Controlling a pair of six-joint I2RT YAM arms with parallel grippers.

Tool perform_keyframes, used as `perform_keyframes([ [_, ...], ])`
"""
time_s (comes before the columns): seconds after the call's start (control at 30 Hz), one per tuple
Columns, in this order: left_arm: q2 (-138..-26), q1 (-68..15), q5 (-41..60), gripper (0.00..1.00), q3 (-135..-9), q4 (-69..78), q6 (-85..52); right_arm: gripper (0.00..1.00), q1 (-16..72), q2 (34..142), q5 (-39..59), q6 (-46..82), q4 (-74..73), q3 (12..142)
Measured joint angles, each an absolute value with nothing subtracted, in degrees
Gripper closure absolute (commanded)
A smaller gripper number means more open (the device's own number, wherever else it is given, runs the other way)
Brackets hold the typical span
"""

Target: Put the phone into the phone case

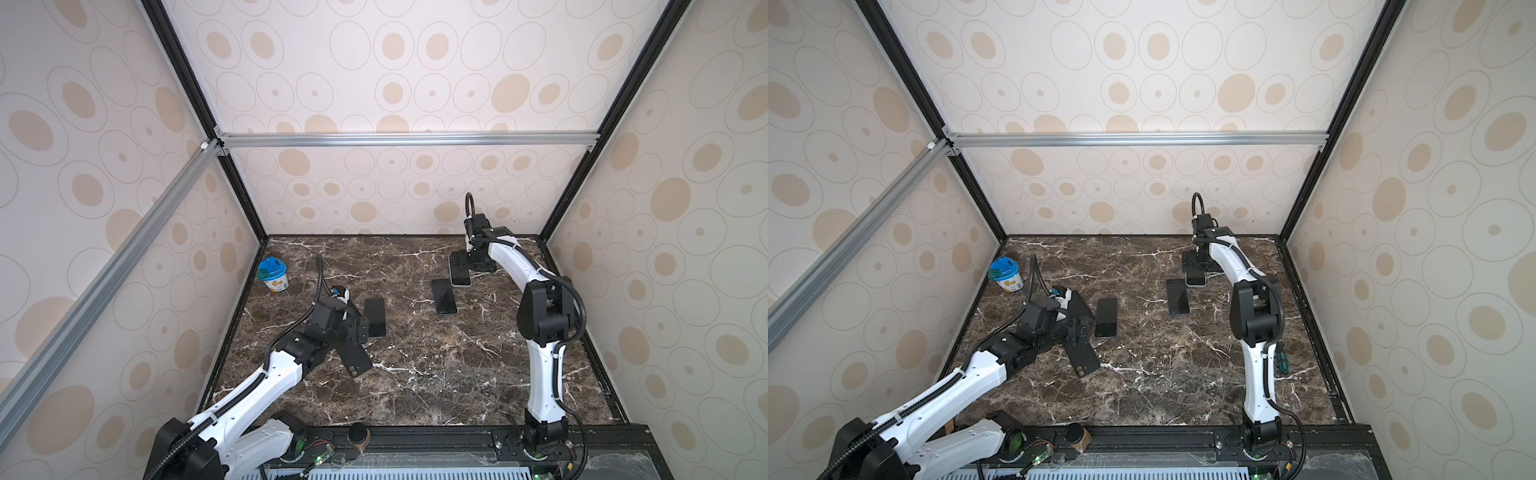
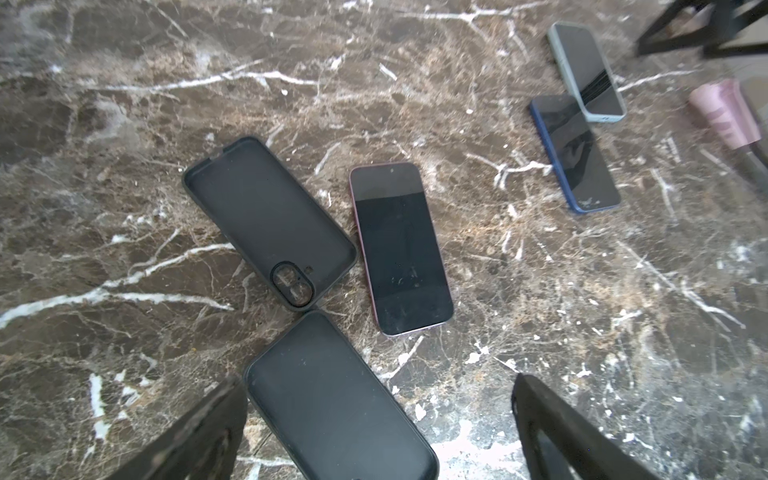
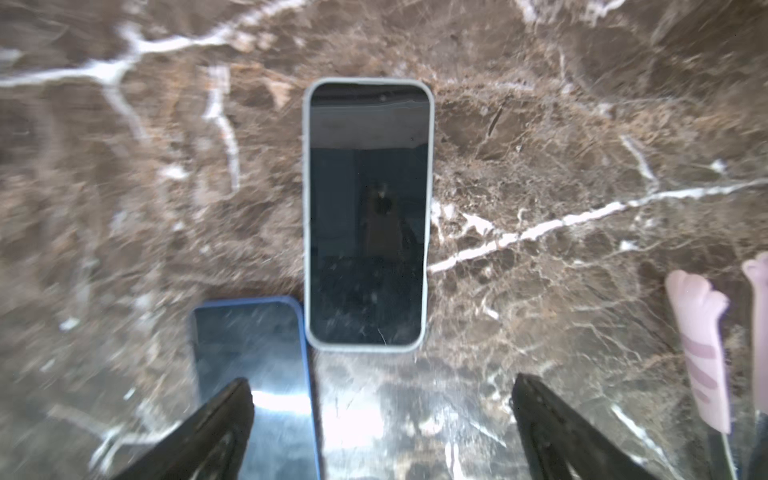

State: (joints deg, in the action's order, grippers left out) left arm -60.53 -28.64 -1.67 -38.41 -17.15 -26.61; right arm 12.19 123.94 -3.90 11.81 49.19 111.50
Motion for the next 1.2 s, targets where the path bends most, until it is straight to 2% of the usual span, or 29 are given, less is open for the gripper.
perform_keyframes([
  [0.27,-68.18,-28.60,-6.66,0.09,-38.83,-17.82,-29.23,0.07,12.21,109.45,2.63,10.09,44.42,93.93],
  [0.53,-68.29,-28.60,-10.37,0.16,-37.58,-19.94,-32.80,0.09,13.21,102.61,6.48,9.69,42.50,82.32],
  [0.7,-65.95,-28.60,-10.28,0.29,-31.90,-19.86,-36.88,0.10,14.31,99.81,8.10,9.56,41.47,78.28],
  [0.9,-65.60,-28.60,-7.70,0.40,-25.87,-18.83,-40.91,0.11,15.31,97.10,10.20,9.63,40.47,76.69],
  [1.07,-65.25,-28.60,-6.39,0.46,-24.95,-17.61,-42.24,0.11,16.93,94.48,10.98,9.96,39.48,75.77],
  [1.2,-65.49,-28.60,-5.82,0.56,-24.95,-16.32,-42.61,0.12,18.52,92.64,11.42,10.00,39.29,74.24],
])
